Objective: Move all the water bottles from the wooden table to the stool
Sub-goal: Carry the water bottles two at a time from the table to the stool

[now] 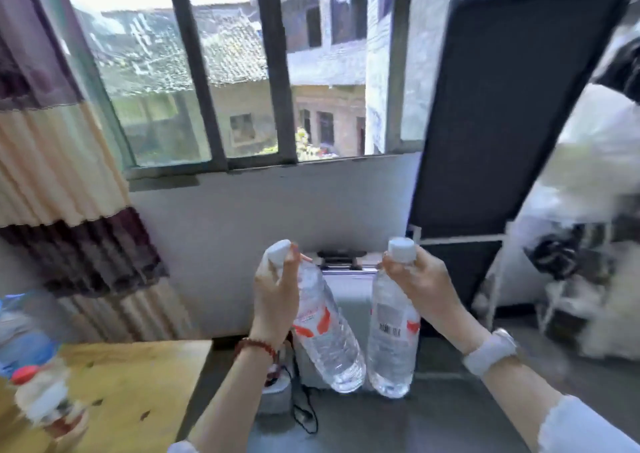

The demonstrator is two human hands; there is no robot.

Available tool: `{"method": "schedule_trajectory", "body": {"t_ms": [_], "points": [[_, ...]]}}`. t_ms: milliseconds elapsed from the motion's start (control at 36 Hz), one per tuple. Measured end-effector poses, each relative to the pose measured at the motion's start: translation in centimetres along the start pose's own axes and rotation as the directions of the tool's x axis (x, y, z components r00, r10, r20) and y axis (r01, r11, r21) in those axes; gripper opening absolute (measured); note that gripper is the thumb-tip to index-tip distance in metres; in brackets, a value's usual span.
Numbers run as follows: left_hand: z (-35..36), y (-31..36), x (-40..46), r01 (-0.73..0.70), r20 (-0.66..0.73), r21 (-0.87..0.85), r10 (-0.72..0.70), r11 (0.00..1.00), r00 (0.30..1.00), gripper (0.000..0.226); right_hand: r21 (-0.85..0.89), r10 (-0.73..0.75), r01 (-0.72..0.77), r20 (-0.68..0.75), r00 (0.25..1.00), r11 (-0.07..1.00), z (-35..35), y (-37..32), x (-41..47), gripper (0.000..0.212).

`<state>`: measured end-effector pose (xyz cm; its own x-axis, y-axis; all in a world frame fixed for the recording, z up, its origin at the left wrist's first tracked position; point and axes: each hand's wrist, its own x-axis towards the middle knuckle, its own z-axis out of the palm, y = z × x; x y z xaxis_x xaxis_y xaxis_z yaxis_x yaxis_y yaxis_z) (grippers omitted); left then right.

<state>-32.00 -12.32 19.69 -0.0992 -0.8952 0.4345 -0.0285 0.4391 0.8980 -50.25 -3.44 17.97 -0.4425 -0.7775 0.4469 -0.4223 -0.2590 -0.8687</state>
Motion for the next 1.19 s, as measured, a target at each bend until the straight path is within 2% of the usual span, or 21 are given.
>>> {"method": "schedule_trajectory", "body": {"t_ms": [83, 139, 194, 306, 389, 472, 611, 694, 889, 1000, 1083, 1194], "points": [[9.5, 0.6, -3.9, -0.013, 0.282, -0.028, 0.021, 1.0, 0.959, 0.021, -0.023, 0.145, -0.151, -0.155, 0.977, 0.988, -8.9, 3.6, -3.7, 0.049], [15.7, 1.1, -6.5, -0.073, 0.445, -0.027, 0.078, 0.997, 0.892, 0.036, -0.067, 0.199, -0.224, -0.268, 0.943, 0.972, -14.4, 5.7, -6.3, 0.047], [21.9, 1.6, -9.4, -0.106, 0.588, -0.027, 0.102, 0.994, 0.802, 0.036, -0.106, 0.24, -0.294, -0.355, 0.903, 0.95, -19.8, 7.5, -9.0, 0.033], [33.6, 2.7, -15.3, -0.073, 0.754, -0.091, 0.116, 0.993, 0.646, 0.033, -0.096, 0.311, -0.413, -0.512, 0.801, 0.906, -30.3, 10.8, -13.7, 0.009], [42.8, 3.8, -20.1, -0.049, 0.837, -0.133, 0.139, 0.99, 0.529, 0.03, -0.117, 0.328, -0.497, -0.619, 0.714, 0.86, -38.6, 12.7, -17.1, 0.017], [52.1, 5.4, -25.2, 0.015, 0.899, -0.157, 0.137, 0.988, 0.415, 0.026, -0.136, 0.342, -0.58, -0.692, 0.636, 0.803, -47.2, 13.9, -19.7, 0.024], [66.5, 10.7, -33.5, 0.095, 0.957, -0.207, 0.182, 0.974, 0.225, 0.014, -0.17, 0.291, -0.684, -0.814, 0.503, 0.709, -60.4, 13.6, -23.1, 0.015], [73.5, 14.8, -38.9, 0.069, 0.956, -0.279, 0.27, 0.958, 0.115, 0.014, -0.126, 0.229, -0.717, -0.897, 0.377, 0.686, -67.8, 12.8, -26.5, 0.013], [86.9, 21.3, -52.3, 0.091, 0.914, -0.379, 0.388, 0.921, -0.115, 0.019, -0.036, 0.083, -0.76, -0.99, 0.118, 0.649, -82.3, 12.7, -35.6, 0.016], [94.4, 24.1, -61.1, 0.112, 0.888, -0.409, 0.424, 0.905, -0.178, 0.028, 0.007, 0.045, -0.807, -0.999, 0.025, 0.59, -91.6, 13.5, -40.9, 0.017], [99.9, 26.4, -67.5, 0.135, 0.896, -0.381, 0.401, 0.915, -0.191, 0.026, 0.037, 0.053, -0.824, -0.999, -0.008, 0.566, -98.8, 14.0, -44.4, 0.021], [107.2, 30.2, -74.7, 0.137, 0.911, -0.332, 0.355, 0.933, -0.21, 0.023, 0.061, 0.101, -0.867, -0.995, -0.013, 0.495, -108.5, 14.1, -47.8, 0.027]]}}
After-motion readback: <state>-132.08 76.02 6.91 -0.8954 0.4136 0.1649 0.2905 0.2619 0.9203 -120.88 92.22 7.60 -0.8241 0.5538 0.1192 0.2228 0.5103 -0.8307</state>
